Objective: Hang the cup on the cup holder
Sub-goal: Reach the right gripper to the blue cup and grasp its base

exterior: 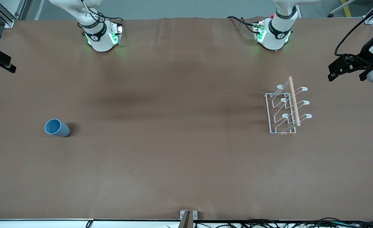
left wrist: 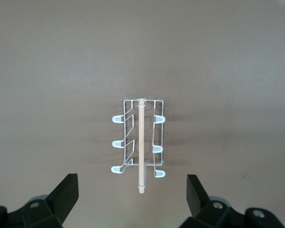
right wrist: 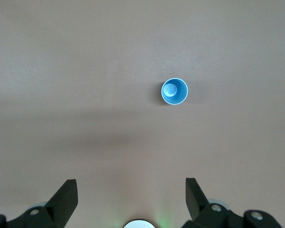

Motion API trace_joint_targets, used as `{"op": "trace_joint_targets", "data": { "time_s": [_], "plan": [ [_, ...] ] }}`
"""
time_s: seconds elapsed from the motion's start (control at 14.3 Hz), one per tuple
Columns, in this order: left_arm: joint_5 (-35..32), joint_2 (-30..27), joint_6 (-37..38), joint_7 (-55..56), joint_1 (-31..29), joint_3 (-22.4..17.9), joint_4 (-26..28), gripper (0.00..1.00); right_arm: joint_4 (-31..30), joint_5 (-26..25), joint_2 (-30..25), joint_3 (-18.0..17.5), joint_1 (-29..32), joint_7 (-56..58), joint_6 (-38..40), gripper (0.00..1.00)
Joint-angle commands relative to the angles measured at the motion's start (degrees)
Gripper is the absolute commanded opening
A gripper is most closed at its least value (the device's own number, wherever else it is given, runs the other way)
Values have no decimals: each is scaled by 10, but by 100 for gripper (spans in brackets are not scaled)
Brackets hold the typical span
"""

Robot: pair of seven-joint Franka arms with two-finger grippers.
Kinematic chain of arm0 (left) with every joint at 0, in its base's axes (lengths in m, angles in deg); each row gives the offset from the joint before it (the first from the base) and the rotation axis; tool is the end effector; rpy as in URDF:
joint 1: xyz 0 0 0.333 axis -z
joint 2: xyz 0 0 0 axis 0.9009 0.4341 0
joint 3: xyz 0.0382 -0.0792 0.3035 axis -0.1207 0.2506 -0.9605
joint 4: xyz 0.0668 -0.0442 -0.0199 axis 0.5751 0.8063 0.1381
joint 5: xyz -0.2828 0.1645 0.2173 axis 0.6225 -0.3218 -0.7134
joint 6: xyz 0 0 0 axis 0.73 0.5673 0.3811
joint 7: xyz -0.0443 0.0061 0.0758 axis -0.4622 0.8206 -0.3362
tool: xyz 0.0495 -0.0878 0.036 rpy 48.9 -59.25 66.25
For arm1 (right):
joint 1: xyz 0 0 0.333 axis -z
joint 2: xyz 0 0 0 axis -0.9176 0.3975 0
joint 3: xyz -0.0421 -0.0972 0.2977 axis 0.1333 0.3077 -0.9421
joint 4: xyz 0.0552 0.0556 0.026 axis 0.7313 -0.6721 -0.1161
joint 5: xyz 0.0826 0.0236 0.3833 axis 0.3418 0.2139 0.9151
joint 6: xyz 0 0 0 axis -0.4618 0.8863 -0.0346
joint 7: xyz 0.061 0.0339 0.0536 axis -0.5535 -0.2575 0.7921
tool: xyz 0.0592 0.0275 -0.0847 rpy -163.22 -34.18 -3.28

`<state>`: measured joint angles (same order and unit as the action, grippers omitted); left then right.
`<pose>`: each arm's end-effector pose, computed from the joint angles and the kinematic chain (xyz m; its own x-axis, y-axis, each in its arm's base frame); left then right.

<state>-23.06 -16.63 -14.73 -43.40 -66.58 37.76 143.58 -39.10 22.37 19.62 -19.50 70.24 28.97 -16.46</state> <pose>0.5438 -0.0516 0.6601 0.9995 -0.0173 0.0279 -0.0166 -0.9996 -0.0249 0.5292 -0.0393 0.6829 0.9985 -0.0274 -0.0470 -0.0281 -0.9995 -0.0145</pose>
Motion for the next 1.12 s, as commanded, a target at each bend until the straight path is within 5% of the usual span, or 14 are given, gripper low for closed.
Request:
{"op": "trace_joint_targets", "data": {
  "time_s": [0.0, 0.49, 1.05],
  "plan": [
    [-11, 3, 10, -6, 0, 2, -10, 100, 5, -3, 1, -1, 0, -8, 5, 100],
    [-10, 7, 10, -8, 0, 2, -11, 100, -9, -5, 24, 1, 26, -5, -4, 100],
    [-5, 16, 10, -15, -2, 2, -11, 100, -207, -5, 95, 1, 115, 108, -297, 100]
  ]
}}
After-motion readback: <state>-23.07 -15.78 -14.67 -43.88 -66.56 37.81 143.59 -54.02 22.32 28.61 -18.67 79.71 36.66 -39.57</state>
